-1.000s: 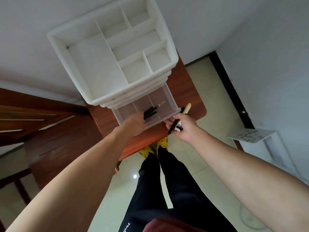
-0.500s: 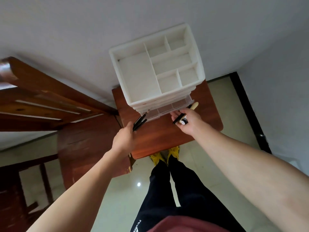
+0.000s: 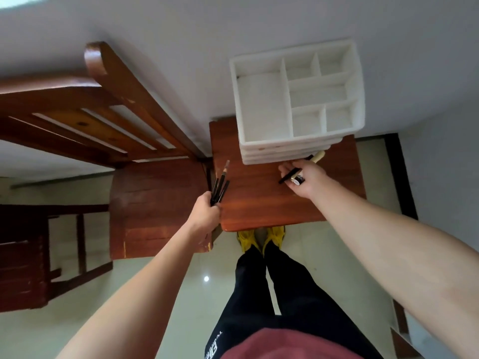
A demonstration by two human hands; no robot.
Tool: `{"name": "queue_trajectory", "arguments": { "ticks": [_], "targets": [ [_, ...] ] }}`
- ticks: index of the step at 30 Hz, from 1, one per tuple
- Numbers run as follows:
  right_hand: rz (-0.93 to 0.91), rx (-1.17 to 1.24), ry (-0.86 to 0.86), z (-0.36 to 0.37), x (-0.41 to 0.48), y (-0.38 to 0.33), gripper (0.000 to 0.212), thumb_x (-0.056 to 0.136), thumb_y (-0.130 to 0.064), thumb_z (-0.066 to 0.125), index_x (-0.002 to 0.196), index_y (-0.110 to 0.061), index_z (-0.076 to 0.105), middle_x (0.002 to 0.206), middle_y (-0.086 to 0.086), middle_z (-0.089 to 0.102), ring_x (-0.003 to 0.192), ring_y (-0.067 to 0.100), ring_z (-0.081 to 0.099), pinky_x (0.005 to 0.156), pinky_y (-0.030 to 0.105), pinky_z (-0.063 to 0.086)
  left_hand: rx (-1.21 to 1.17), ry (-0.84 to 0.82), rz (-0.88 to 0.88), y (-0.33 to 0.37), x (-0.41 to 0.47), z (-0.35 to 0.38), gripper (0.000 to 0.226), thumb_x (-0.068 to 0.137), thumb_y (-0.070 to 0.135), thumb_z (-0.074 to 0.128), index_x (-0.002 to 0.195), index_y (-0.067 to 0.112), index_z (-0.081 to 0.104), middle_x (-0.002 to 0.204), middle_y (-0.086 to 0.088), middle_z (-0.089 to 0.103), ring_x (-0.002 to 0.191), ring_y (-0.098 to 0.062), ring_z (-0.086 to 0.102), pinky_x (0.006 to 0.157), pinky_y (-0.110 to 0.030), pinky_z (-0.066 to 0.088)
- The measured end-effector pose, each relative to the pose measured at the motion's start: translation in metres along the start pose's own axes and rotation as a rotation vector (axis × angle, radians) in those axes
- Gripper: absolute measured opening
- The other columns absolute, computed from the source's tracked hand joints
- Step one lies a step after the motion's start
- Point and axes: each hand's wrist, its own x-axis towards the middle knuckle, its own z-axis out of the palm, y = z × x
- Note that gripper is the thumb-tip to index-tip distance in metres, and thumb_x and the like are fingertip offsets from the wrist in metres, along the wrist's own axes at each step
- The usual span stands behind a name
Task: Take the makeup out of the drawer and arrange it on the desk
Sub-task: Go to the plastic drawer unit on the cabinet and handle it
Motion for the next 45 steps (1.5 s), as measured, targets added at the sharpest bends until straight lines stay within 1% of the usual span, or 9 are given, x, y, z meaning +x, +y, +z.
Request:
{"name": "queue_trajectory", "arguments": {
  "ticks": [4, 9, 14, 18, 23, 28, 34, 40, 45],
  "targets": [
    [0.025, -0.247, 0.038, -0.009, -0.023, 0.019, 0.010, 0.096, -0.001, 0.046, 0.093, -0.005, 0.055, 0.084, 0.011, 0.066, 0.071, 0.021, 0.067, 0.061, 0.034, 0.049, -0.016, 0.076, -0.041, -0.004, -0.009, -0.016, 0.019, 0.090, 0.001, 0.038, 0.099, 0.011, 0.052, 0.074, -0.011, 0.052, 0.060, -0.022, 0.048, 0.055, -0.033, 0.038],
    [-0.002, -0.440, -0.012, -0.009, -0.061, 0.035, 0.007, 0.096, -0.002, 0.053, 0.096, -0.002, 0.059, 0.085, 0.012, 0.069, 0.071, 0.022, 0.068, 0.064, 0.035, 0.053, -0.225, 0.148, -0.063, 0.014, -0.035, -0.032, 0.023, 0.090, -0.009, 0.033, 0.082, 0.009, 0.044, 0.067, -0.010, 0.050, 0.047, -0.016, 0.042, 0.039, -0.021, 0.031],
    [-0.065, -0.643, -0.152, 0.023, -0.109, 0.041, 0.007, 0.094, -0.004, 0.055, 0.091, -0.004, 0.062, 0.078, 0.009, 0.069, 0.065, 0.019, 0.066, 0.061, 0.033, 0.053, -0.394, 0.248, -0.031, 0.020, -0.086, -0.062, 0.022, 0.090, -0.012, 0.034, 0.082, 0.006, 0.043, 0.065, -0.012, 0.051, 0.045, -0.019, 0.044, 0.040, -0.020, 0.032],
    [-0.122, -0.817, -0.333, 0.060, -0.149, 0.047, 0.011, 0.096, -0.006, 0.051, 0.088, -0.007, 0.058, 0.073, 0.006, 0.063, 0.058, 0.015, 0.061, 0.058, 0.028, 0.052, -0.545, 0.410, -0.025, 0.012, -0.138, -0.078, 0.024, 0.093, -0.010, 0.036, 0.079, 0.007, 0.046, 0.065, -0.011, 0.052, 0.041, -0.018, 0.046, 0.039, -0.020, 0.037],
    [-0.151, -1.034, -0.534, 0.092, -0.185, 0.071, 0.014, 0.095, -0.005, 0.050, 0.083, -0.009, 0.057, 0.070, 0.005, 0.059, 0.049, 0.014, 0.058, 0.053, 0.027, 0.050, -0.829, 0.581, -0.025, -0.021, -0.208, -0.067, 0.021, 0.096, -0.002, 0.037, 0.091, 0.010, 0.053, 0.067, -0.008, 0.054, 0.050, -0.019, 0.046, 0.045, -0.023, 0.035],
    [-0.122, -1.255, -0.696, 0.088, -0.237, 0.150, 0.010, 0.092, -0.004, 0.053, 0.084, -0.008, 0.058, 0.070, 0.007, 0.062, 0.050, 0.017, 0.060, 0.057, 0.029, 0.050, -1.117, 0.731, -0.049, -0.087, -0.305, -0.031, 0.021, 0.097, -0.004, 0.035, 0.092, 0.009, 0.051, 0.062, -0.008, 0.050, 0.047, -0.017, 0.042, 0.052, -0.024, 0.032],
    [-0.015, -1.522, -0.929, 0.047, -0.323, 0.286, 0.013, 0.089, 0.000, 0.056, 0.079, -0.007, 0.058, 0.064, 0.008, 0.062, 0.048, 0.018, 0.058, 0.055, 0.027, 0.050, -1.343, 1.038, -0.080, -0.187, -0.426, 0.011, 0.021, 0.096, -0.004, 0.035, 0.090, 0.010, 0.049, 0.064, -0.009, 0.048, 0.049, -0.018, 0.041, 0.050, -0.022, 0.033],
    [0.075, -1.836, -1.127, -0.045, -0.400, 0.438, 0.009, 0.091, -0.004, 0.057, 0.083, -0.008, 0.058, 0.061, 0.006, 0.062, 0.058, 0.019, 0.059, 0.058, 0.031, 0.053, -1.523, 1.349, -0.162, -0.310, -0.555, 0.094, 0.019, 0.097, -0.002, 0.038, 0.088, 0.010, 0.050, 0.064, -0.009, 0.049, 0.045, -0.017, 0.044, 0.048, -0.022, 0.036],
    [0.193, -2.004, -1.220, -0.159, -0.449, 0.568, 0.004, 0.093, -0.006, 0.058, 0.089, -0.008, 0.056, 0.067, 0.006, 0.062, 0.058, 0.019, 0.059, 0.060, 0.031, 0.053, -1.620, 1.511, -0.278, -0.412, -0.659, 0.189, 0.019, 0.096, -0.003, 0.039, 0.087, 0.009, 0.049, 0.064, -0.010, 0.050, 0.049, -0.019, 0.044, 0.049, -0.023, 0.037]
  ]
}}
